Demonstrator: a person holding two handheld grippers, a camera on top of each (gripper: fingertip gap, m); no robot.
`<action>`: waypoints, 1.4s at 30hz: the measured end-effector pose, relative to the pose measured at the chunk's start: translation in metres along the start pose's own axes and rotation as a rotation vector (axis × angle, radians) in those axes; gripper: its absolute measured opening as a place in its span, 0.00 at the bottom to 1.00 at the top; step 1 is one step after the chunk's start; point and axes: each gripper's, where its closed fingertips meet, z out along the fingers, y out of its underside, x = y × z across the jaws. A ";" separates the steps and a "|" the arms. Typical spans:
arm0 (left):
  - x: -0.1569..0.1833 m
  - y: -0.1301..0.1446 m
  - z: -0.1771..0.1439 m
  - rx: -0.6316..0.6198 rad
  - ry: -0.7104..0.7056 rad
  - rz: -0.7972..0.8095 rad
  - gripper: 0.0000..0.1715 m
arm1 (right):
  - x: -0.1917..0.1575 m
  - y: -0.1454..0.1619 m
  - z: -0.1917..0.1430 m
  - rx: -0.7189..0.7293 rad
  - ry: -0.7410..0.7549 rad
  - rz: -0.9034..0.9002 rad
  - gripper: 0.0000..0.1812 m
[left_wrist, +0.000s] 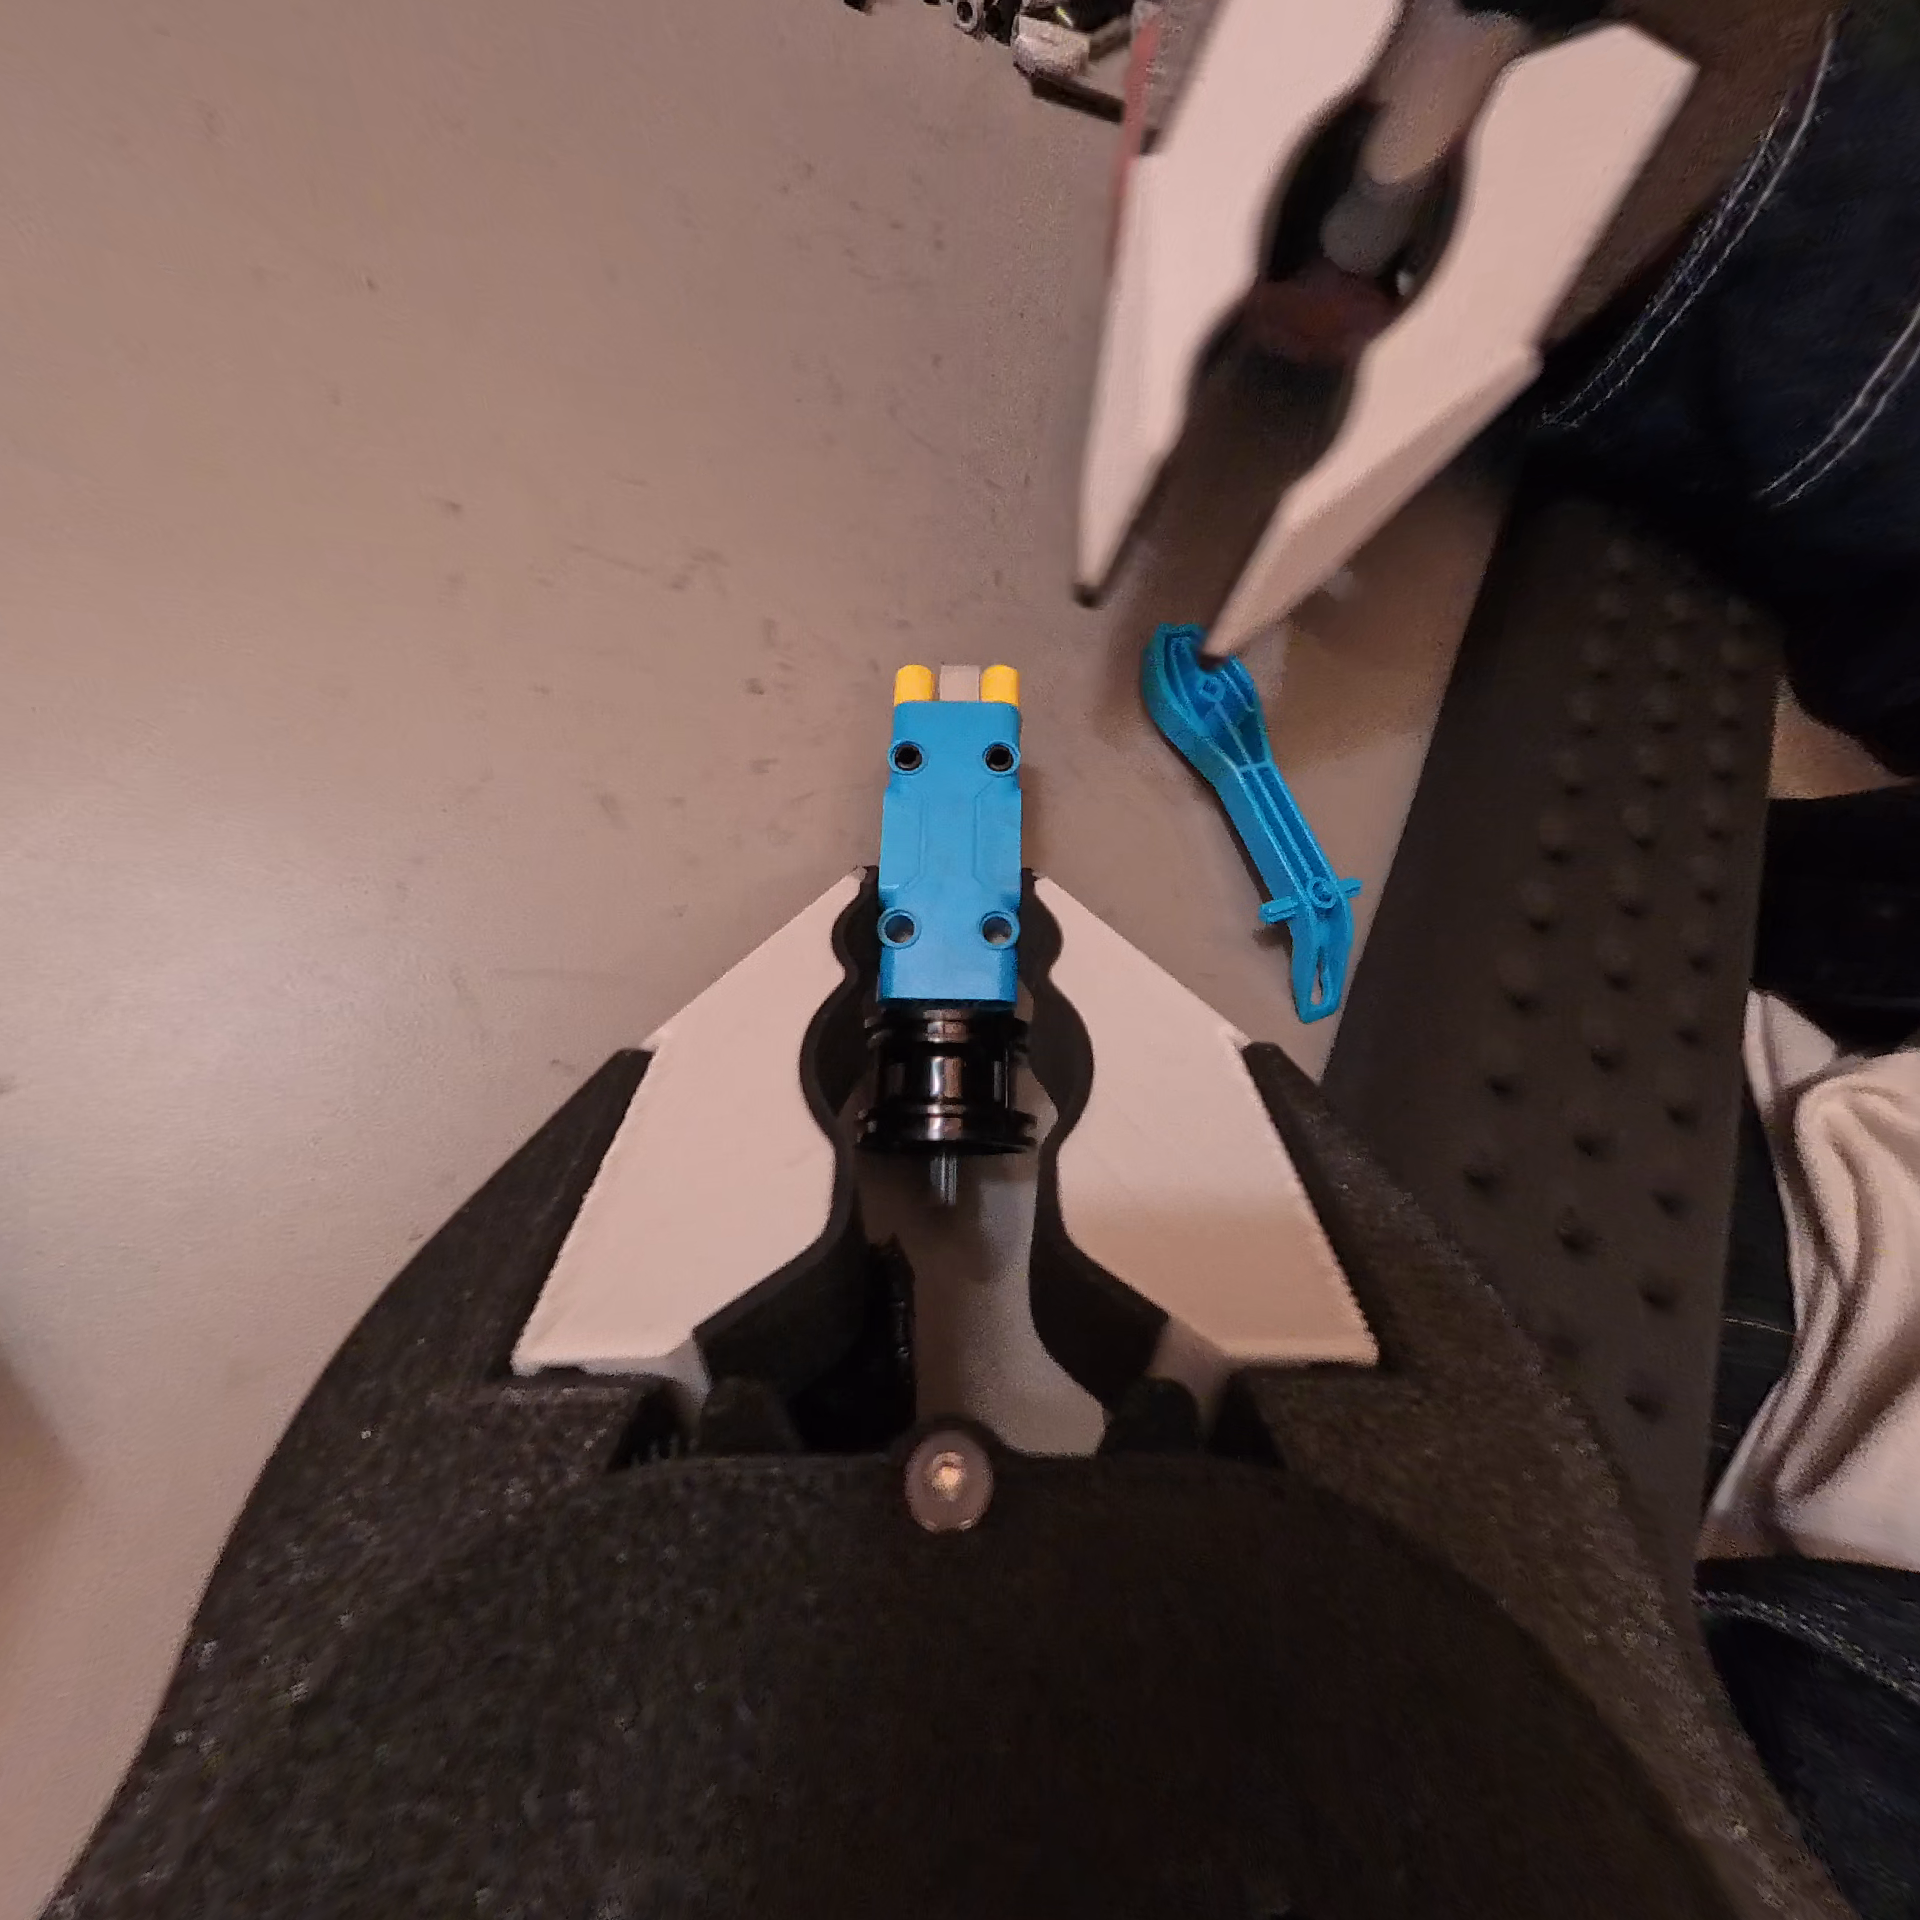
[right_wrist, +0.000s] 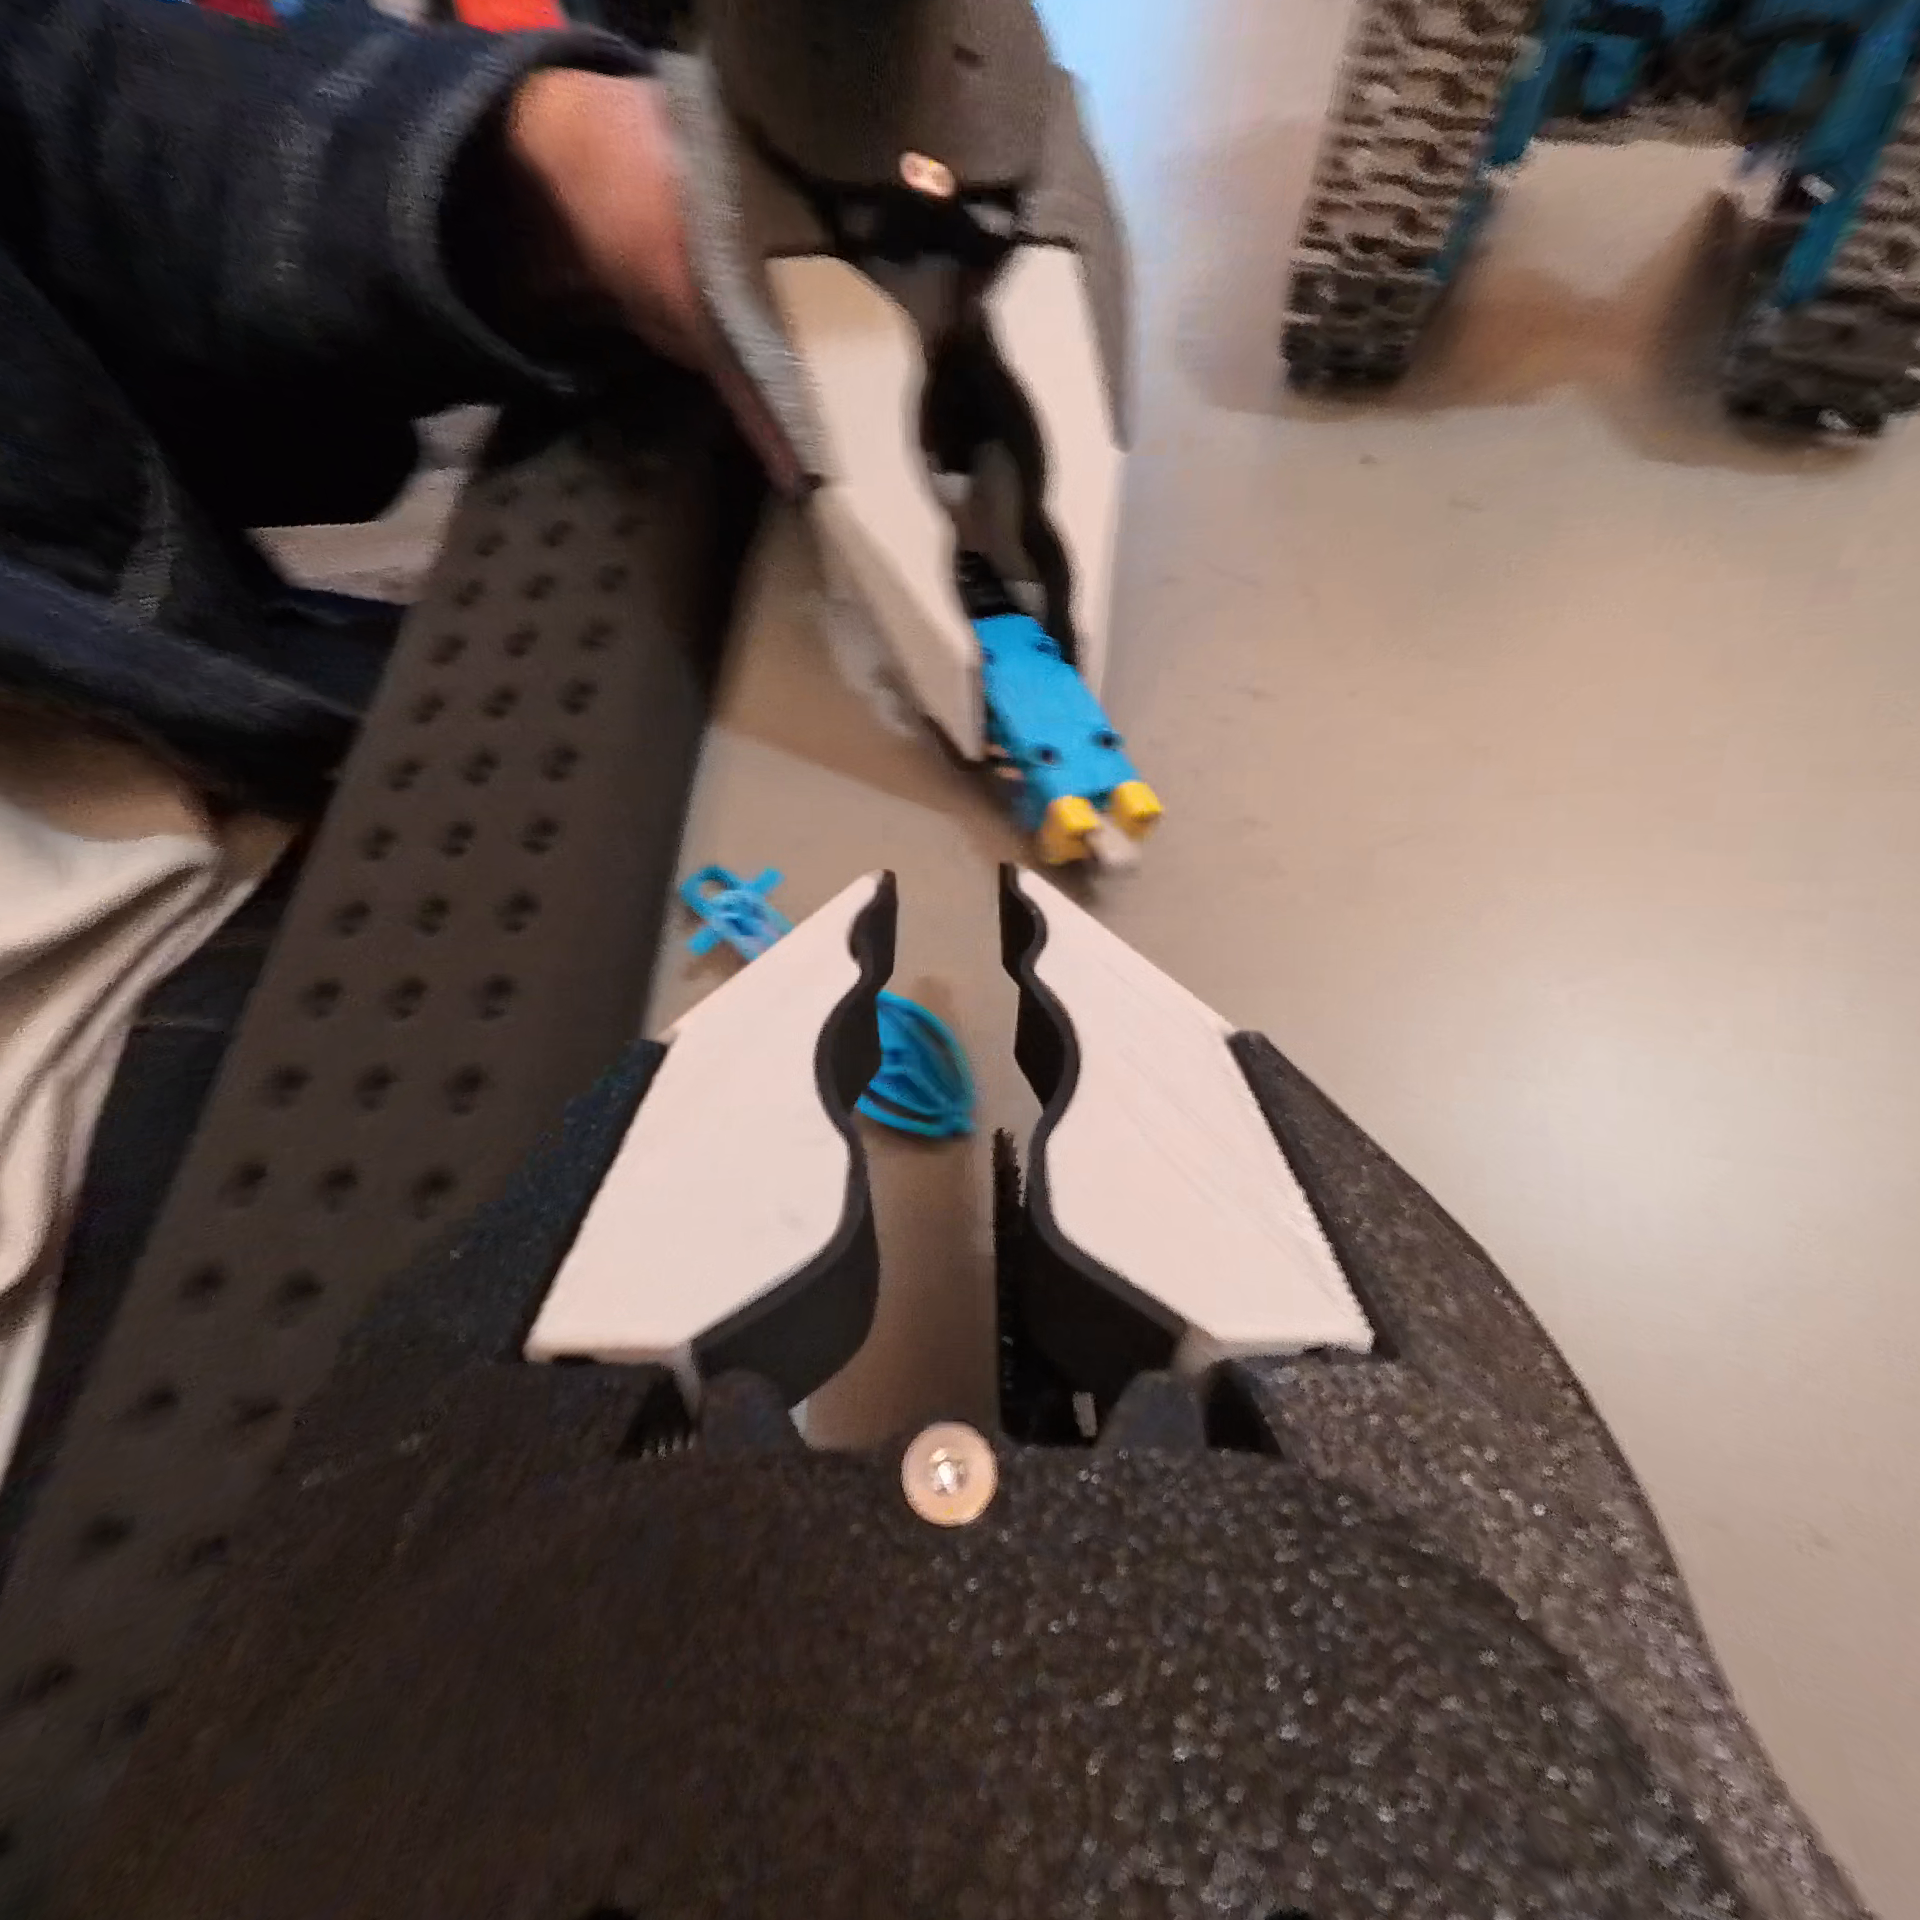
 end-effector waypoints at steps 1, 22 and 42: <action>0.000 0.000 0.000 0.002 0.007 -0.012 0.14 | -0.015 -0.003 0.000 0.014 -0.053 -0.025 0.10; 0.035 -0.068 -0.048 0.437 -0.620 0.925 0.15 | 0.003 -0.065 -0.047 0.467 -0.105 0.332 0.22; 0.039 -0.069 -0.045 0.425 -0.707 1.090 0.14 | -0.026 -0.075 -0.039 0.456 -0.225 0.270 0.11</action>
